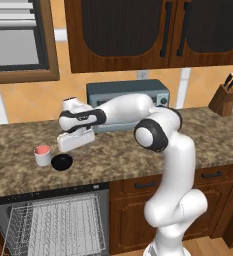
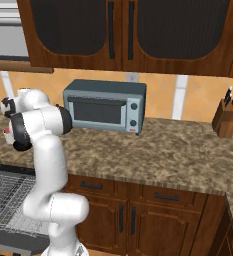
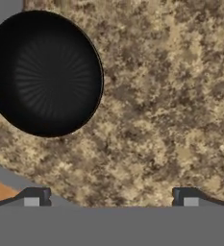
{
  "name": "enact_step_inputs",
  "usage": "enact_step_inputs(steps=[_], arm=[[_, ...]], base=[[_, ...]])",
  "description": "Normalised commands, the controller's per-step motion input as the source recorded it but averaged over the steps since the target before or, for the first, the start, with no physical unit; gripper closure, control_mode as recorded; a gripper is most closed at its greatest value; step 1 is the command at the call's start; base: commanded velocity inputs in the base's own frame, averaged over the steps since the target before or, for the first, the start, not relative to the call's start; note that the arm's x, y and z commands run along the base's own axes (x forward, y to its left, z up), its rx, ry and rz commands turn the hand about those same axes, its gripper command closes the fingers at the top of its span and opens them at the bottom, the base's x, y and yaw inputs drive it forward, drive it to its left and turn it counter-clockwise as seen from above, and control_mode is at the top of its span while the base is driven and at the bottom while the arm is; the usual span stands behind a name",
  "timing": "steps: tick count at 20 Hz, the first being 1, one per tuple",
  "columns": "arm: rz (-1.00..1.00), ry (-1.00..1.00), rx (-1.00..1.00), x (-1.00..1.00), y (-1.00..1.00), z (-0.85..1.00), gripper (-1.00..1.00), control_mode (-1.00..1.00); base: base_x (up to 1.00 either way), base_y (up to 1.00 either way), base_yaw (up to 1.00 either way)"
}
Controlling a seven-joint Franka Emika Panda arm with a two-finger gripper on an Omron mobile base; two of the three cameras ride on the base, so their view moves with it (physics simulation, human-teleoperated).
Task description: Pick up the cup and bowl from the counter, place them in the dishwasher, and close the dishwasher door.
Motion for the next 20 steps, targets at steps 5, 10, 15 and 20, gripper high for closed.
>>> enact_step_inputs(steps=[5,10,15,20], arm=[[0.04,0.01,0.00,0.41,0.48,-0.22,-1.00,-1.00],[-0.02,-0.05,0.14,0.02,0.01,-0.02,-1.00,-1.00],[-0.23,0.05,0.24,0.17,0.00,0.00,-1.00,-1.00],[-0.02,0.00,-0.04,0.00,0.00,-0.11,-1.00,-1.00]], base=[[0.00,0.00,0.00],[0.00,0.00,0.00],[0.00,0.00,0.00],[0.00,0.00,0.00]])
